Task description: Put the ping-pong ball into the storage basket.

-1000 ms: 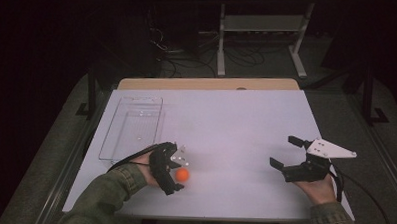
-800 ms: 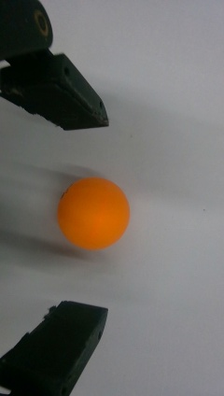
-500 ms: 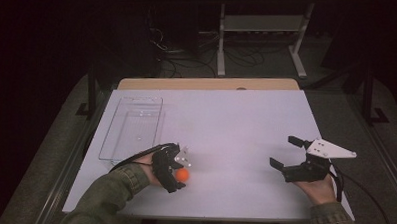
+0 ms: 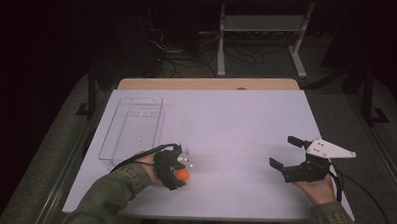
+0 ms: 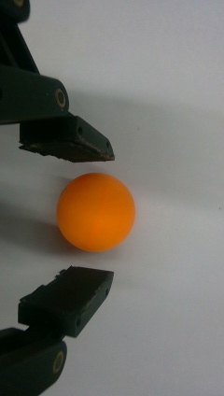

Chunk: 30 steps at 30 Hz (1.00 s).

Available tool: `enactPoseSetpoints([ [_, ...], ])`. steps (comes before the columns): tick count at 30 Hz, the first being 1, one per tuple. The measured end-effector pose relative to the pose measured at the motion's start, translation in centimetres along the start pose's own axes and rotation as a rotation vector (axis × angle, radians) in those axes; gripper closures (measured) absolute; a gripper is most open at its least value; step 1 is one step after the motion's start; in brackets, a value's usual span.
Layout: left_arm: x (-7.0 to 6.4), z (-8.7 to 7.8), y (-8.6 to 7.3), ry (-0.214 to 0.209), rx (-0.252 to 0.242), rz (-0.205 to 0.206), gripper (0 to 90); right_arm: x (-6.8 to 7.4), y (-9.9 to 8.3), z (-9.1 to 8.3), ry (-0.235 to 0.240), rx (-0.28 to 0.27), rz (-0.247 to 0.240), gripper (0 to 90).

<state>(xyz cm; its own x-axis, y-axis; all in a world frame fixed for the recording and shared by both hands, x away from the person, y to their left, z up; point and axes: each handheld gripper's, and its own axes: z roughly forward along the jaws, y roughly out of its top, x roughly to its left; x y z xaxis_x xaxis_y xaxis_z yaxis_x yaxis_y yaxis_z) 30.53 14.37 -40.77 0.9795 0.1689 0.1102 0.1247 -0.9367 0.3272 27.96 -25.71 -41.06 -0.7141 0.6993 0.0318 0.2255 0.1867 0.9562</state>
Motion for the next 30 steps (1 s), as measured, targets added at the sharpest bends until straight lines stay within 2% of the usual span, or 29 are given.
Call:
enactPoseSetpoints([
  [5,-0.01,0.31,0.05,0.008,0.012,0.001,38.0,0.01,0.0,-0.02,-0.003,0.002,0.0,0.0],
  [18,-0.01,0.44,0.03,0.025,0.022,0.011,49.5,0.04,0.0,-0.03,-0.007,0.004,-0.005,0.0],
  [30,-0.03,0.35,-0.04,0.02,0.027,0.015,50.2,-0.01,-0.04,0.03,-0.009,0.008,-0.006,0.0],
])
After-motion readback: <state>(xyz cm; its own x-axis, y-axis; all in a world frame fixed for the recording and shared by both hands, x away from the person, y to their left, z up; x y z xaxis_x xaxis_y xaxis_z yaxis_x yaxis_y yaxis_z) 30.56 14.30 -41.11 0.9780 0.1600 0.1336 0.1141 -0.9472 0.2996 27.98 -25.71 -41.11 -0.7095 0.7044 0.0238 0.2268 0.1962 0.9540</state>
